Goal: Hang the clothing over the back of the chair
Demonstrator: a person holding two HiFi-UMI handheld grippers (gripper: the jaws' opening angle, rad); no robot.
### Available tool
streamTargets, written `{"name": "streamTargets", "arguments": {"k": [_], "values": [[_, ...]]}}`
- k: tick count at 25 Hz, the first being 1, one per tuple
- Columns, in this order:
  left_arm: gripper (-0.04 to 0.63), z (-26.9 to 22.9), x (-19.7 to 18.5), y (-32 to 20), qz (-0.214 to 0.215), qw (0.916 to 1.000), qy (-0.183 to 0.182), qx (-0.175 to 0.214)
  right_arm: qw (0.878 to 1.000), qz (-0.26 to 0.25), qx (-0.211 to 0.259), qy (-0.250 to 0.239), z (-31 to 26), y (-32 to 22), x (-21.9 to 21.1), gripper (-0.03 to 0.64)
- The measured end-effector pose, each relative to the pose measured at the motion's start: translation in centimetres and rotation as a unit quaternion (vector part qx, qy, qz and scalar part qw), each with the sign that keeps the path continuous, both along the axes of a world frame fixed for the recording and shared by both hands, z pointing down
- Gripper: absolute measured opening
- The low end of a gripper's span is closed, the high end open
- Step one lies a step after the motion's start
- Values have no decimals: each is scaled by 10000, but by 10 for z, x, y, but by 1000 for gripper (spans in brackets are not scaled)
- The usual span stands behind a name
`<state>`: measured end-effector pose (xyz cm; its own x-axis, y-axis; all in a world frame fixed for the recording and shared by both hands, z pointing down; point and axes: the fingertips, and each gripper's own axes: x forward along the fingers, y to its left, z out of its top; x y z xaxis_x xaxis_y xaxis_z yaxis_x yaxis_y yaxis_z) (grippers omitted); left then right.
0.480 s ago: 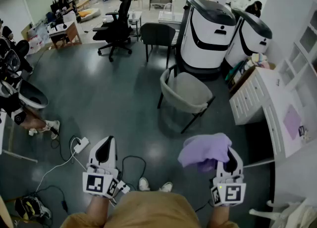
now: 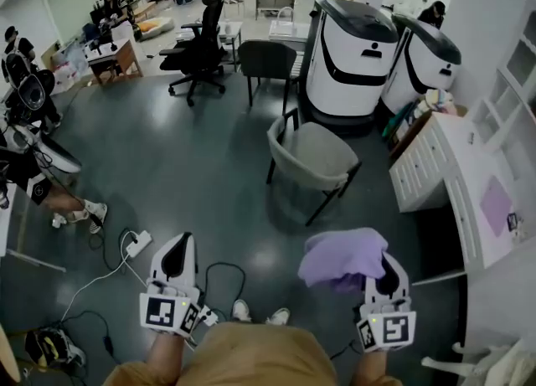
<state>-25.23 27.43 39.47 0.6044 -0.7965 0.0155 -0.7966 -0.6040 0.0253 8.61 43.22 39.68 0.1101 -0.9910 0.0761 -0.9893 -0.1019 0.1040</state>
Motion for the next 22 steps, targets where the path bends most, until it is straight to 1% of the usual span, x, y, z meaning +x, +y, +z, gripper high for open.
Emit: {"name": "streamTargets", "arguments": {"k": [6,10,17,22], "values": [[3,12,14,23,-90,9999,-25,-57,9999,-55,90,-113,8,20,19,55],[3,15,20,32,-113,9998,-111,-95,9998,-54,4,-184,16,28,28,55],[3,27,33,27,-112,9997,-141,-141,9994,-126,-122,-289,31,19,35,56],[3,32,48,4,-126,9997,-109,-177,9993,-161,-133,-296,33,-3,50,55]]}}
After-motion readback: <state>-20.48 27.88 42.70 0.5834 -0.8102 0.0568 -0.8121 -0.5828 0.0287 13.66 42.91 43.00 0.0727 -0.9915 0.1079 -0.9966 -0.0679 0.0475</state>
